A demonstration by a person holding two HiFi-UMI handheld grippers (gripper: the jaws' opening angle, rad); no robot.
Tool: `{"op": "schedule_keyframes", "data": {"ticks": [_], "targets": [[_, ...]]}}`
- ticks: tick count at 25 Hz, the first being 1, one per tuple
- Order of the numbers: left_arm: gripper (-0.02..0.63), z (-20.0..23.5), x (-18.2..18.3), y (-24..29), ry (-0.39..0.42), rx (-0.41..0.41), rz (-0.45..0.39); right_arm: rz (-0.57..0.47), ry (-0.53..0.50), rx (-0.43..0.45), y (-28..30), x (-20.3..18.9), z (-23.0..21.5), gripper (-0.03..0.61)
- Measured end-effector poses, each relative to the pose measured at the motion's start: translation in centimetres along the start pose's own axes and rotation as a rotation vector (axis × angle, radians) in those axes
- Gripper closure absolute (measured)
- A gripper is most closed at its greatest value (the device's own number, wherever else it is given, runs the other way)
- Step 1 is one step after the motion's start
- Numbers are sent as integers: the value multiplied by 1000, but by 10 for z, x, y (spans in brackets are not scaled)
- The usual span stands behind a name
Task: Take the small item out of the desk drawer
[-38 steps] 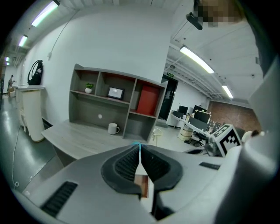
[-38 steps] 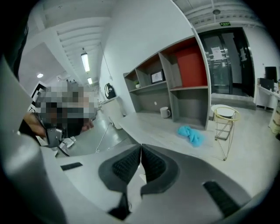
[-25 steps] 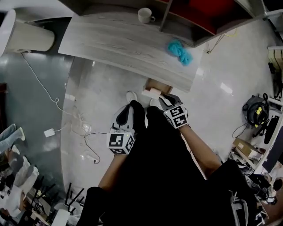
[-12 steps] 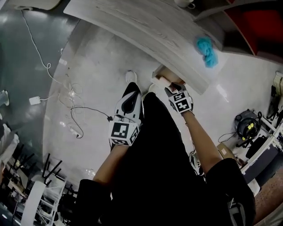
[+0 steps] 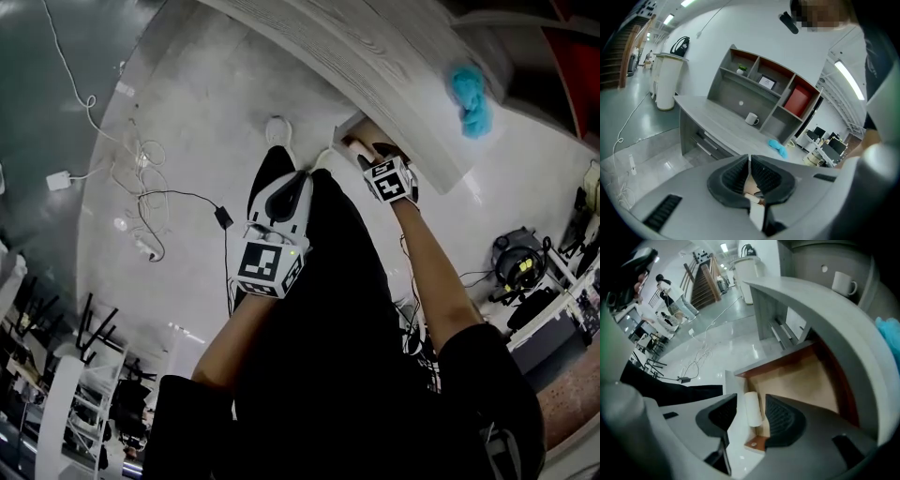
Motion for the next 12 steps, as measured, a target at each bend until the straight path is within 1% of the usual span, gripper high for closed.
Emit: {"op": "schedule_keyframes", "data": {"ticks": [4, 12], "targets": [[598, 5, -8, 2, -22, 22, 5, 64, -41, 10, 22, -8, -3, 387], [598, 3, -23, -1, -42, 34, 37, 131, -95, 32, 51, -18, -3, 387]]}}
Point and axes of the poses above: the fingertips, and each gripper's own axes: y forward along the fingers, z to its left, x out of its top, the point moved 9 cm from there along -y, backward along the fingers
